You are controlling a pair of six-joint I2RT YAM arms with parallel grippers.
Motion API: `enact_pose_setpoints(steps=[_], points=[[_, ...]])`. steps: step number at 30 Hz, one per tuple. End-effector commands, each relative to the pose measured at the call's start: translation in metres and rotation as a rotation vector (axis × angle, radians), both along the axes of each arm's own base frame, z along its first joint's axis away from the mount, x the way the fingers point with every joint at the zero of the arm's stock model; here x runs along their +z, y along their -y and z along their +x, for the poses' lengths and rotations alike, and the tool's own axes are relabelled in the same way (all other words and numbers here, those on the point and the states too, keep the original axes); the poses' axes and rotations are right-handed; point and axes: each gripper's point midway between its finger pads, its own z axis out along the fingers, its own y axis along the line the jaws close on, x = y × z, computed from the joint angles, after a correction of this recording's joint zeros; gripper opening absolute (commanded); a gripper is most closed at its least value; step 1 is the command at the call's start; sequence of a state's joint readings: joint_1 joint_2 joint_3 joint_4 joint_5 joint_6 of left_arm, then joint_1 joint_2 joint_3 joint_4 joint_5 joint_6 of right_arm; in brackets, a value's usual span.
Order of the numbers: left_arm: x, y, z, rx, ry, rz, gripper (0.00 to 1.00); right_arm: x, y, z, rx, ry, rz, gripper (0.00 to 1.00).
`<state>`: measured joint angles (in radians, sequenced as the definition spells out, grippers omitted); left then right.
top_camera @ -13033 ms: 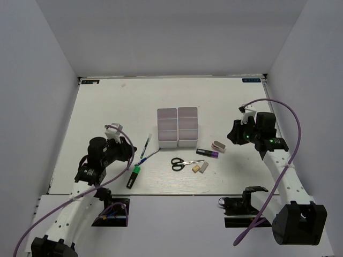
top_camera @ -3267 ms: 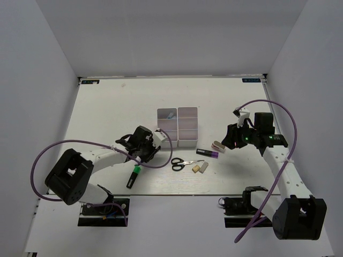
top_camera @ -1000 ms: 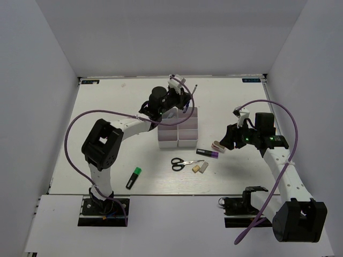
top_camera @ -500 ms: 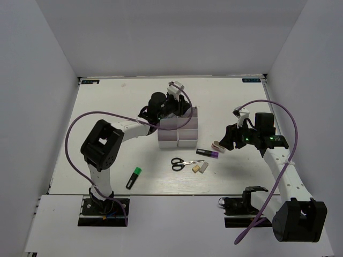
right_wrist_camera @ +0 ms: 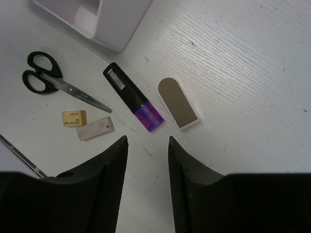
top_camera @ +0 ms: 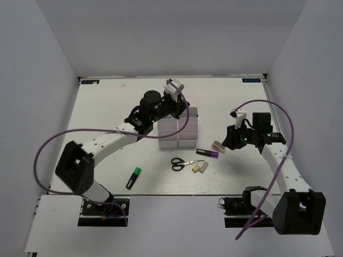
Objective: Sort the stationery into containers
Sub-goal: Pick up the stationery from the center of the board.
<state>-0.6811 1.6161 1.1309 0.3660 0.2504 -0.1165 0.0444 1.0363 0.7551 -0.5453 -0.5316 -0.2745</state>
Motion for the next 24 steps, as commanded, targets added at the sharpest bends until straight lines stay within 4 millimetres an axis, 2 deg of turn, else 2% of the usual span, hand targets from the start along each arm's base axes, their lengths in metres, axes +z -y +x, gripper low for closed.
enact_pose_setpoints(steps=[1,2,3,4,5,6,7,8,10,11,14,16,24], points=[[0.025,-0.032,-0.045,0.065,-0.076,0.14,0.0,-0.006,0.006,0.013,0.059,0.035,-0.096,0.43],[0.04,-0.046,-0.057,0.087,-0.079,0.147,0.03,-0.019,0.007,0.016,0.069,-0.01,-0.117,0.46],[-0.003,-0.07,-0.082,0.105,-0.257,0.31,0.15,-0.022,0.009,0.02,0.095,0.002,-0.145,0.53],[-0.001,-0.093,-0.087,0.184,-0.272,0.343,0.39,-0.02,0.01,0.027,0.099,0.021,-0.163,0.57],[-0.025,-0.114,-0.104,0.206,-0.36,0.447,0.44,-0.032,0.011,0.029,0.119,-0.02,-0.177,0.62],[-0.061,-0.138,-0.125,0.231,-0.463,0.559,0.49,-0.031,0.009,0.033,0.13,-0.017,-0.177,0.66],[-0.063,-0.165,-0.135,0.296,-0.461,0.605,0.58,-0.034,0.005,0.031,0.162,-0.043,-0.163,0.71],[-0.101,-0.187,-0.155,0.317,-0.539,0.694,0.58,-0.038,0.002,0.031,0.179,-0.057,-0.161,0.72],[-0.101,-0.207,-0.166,0.352,-0.523,0.672,0.63,-0.041,-0.002,0.039,0.192,-0.036,-0.182,0.74],[-0.122,-0.219,-0.175,0.366,-0.551,0.713,0.63,-0.043,-0.001,0.043,0.189,-0.031,-0.202,0.74],[-0.142,-0.239,-0.191,0.394,-0.584,0.716,0.66,-0.045,-0.002,0.052,0.203,-0.026,-0.225,0.74],[-0.151,-0.247,-0.2,0.402,-0.611,0.731,0.66,-0.053,-0.008,0.05,0.239,-0.051,-0.227,0.74],[-0.173,-0.254,-0.213,0.379,-0.643,0.755,0.69,-0.083,-0.013,0.05,0.287,-0.09,-0.305,0.72]])
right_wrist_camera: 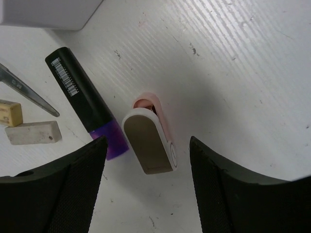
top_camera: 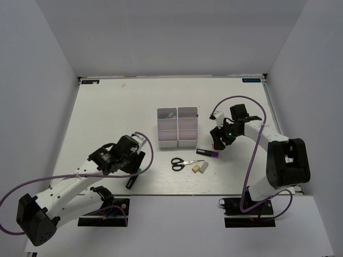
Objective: Sort the stationery into containers
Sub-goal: Pick up the stationery from the center of the board, then place the stationery in the storage box.
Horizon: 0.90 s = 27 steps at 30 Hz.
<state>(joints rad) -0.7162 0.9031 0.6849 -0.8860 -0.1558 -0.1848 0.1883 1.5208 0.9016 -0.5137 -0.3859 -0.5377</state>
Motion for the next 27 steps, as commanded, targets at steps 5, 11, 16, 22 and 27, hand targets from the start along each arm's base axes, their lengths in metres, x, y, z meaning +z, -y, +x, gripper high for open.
enact_pose_setpoints(steps=[5,11,16,22,27], points=[[-0.012,-0.007,-0.006,0.019,-0.005,0.003,0.7,-0.018,-0.003,0.009,0.054,0.018,-0.083,0.43],[-0.014,-0.004,-0.007,0.019,0.002,-0.038,0.71,0.007,-0.004,0.014,0.073,0.099,-0.081,0.0],[-0.016,-0.003,-0.008,0.013,-0.005,-0.044,0.71,0.074,-0.026,0.022,0.166,0.226,0.03,0.0],[-0.018,-0.004,-0.01,0.009,-0.018,-0.036,0.72,0.135,-0.07,0.02,0.575,0.386,0.147,0.0],[-0.022,-0.004,-0.012,0.001,-0.027,-0.03,0.74,0.151,-0.102,0.03,0.748,0.432,0.164,0.0]])
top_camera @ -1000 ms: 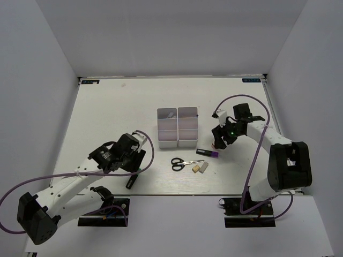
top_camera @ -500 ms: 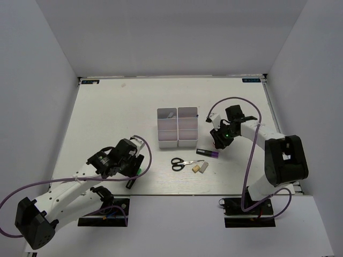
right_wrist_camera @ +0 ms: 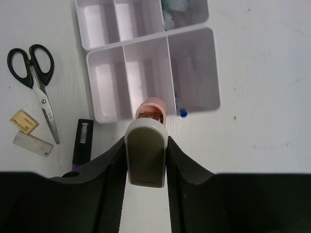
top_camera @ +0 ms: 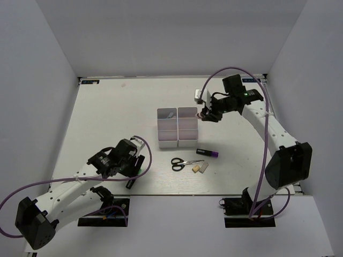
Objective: Sort the stationery into containers
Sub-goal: Place the stationery in the storage box.
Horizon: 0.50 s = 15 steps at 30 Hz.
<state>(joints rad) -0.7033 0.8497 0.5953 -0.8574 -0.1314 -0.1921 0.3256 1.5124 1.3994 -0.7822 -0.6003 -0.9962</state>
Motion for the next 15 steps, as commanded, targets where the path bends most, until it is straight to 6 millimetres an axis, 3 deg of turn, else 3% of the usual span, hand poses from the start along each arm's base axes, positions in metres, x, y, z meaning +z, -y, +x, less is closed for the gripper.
enact_pose_setpoints(steps=[1,4,8,15], points=[[-0.004,0.002,-0.001,-0.009,-0.016,-0.008,0.75,-0.007,-0.021,-0.014,0.182,-0.017,-0.009,0.0],[-0.005,0.003,-0.001,-0.012,-0.025,-0.002,0.75,-0.005,-0.037,-0.011,0.215,0.007,-0.015,0.0],[-0.008,0.002,-0.002,-0.014,-0.037,0.01,0.76,-0.018,-0.06,-0.005,0.264,0.063,-0.062,0.0],[-0.01,0.0,-0.003,-0.009,-0.044,0.023,0.77,-0.029,-0.084,0.003,0.308,0.118,-0.107,0.0]])
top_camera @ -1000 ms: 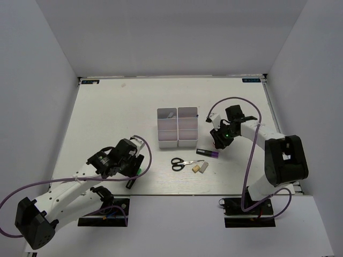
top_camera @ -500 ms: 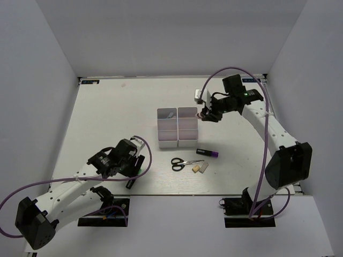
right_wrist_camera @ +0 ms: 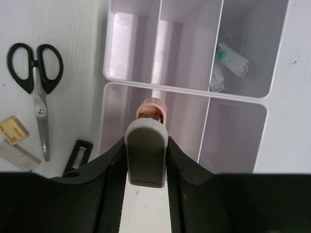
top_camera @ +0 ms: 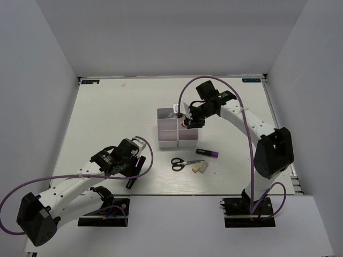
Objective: Sort the stationery into containers
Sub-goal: Place the stationery in the storage box.
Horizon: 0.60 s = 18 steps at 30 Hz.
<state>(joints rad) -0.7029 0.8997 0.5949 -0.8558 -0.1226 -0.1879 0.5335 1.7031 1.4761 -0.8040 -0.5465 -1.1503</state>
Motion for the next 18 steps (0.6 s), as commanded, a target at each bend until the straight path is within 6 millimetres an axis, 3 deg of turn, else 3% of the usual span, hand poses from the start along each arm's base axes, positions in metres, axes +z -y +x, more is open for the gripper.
enact_pose_setpoints(steps=[1,9,13,14,18], points=[[-0.003,0.0,0.0,-0.004,-0.004,-0.001,0.77,0.015,-0.017,0.018,0.035,0.125,0.007,0.0],[-0.003,-0.001,-0.001,-0.001,-0.006,0.005,0.77,-0.007,-0.024,0.042,0.03,0.242,-0.111,0.02],[-0.004,-0.001,-0.001,-0.005,-0.007,0.006,0.77,-0.014,-0.021,0.035,0.058,0.236,-0.142,0.23],[-0.004,-0.001,-0.001,-0.005,-0.011,0.009,0.77,-0.016,-0.019,0.034,0.056,0.234,-0.149,0.33],[-0.006,-0.002,-0.001,-0.005,-0.02,0.016,0.77,-0.006,-0.02,0.029,0.043,0.246,-0.125,0.49]])
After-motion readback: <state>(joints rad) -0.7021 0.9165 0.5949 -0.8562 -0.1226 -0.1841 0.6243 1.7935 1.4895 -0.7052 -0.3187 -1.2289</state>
